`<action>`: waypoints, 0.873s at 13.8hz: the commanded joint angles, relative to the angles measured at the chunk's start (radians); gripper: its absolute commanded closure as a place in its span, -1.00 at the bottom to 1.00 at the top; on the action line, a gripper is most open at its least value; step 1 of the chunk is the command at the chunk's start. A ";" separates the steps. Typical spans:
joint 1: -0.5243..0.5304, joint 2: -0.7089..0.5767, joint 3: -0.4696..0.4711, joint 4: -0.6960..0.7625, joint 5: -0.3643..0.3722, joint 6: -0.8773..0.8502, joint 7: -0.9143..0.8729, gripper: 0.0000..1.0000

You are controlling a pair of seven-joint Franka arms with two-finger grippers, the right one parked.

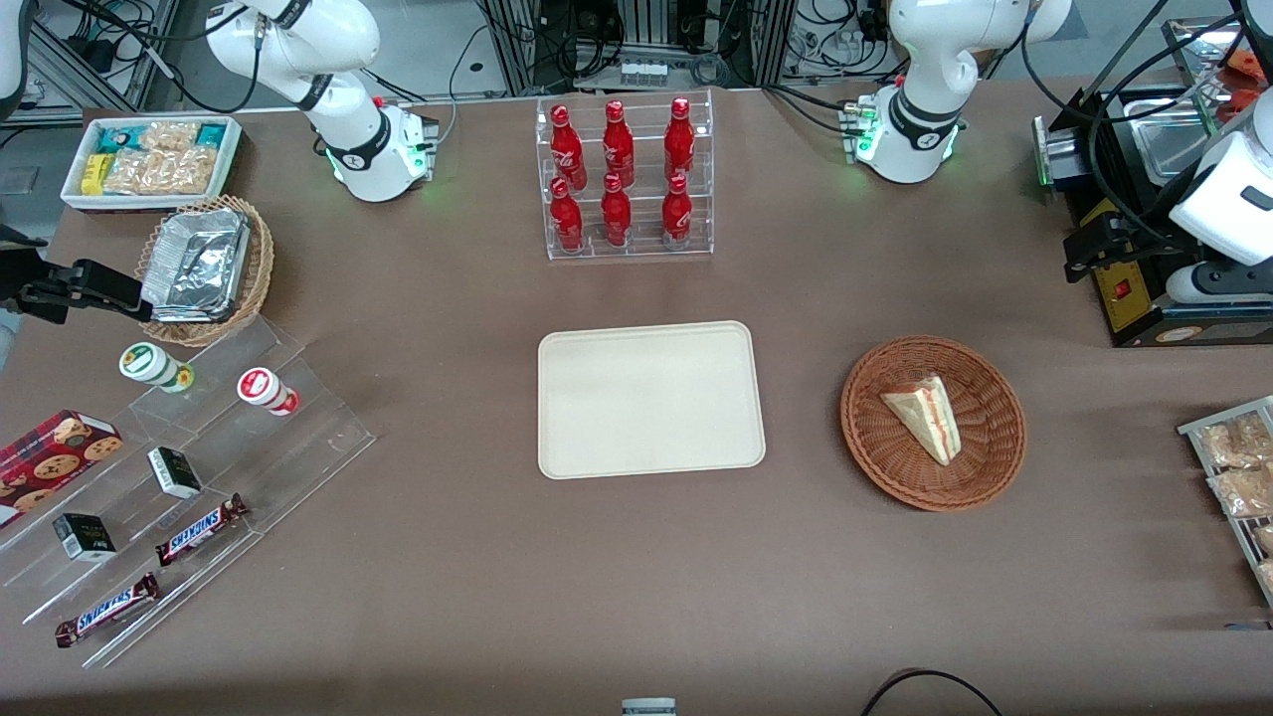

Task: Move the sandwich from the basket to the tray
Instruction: 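Move the left gripper over the wrapped sandwich in the wicker basket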

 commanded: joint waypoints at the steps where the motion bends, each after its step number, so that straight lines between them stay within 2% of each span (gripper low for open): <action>1: -0.016 -0.013 0.016 -0.010 -0.020 -0.007 0.010 -1.00; 7: -0.016 0.036 0.016 -0.068 -0.030 0.042 -0.004 -1.00; 10: -0.021 0.016 0.007 -0.270 -0.030 0.252 -0.042 -1.00; 12: -0.027 0.009 0.005 -0.384 -0.033 0.399 -0.138 -1.00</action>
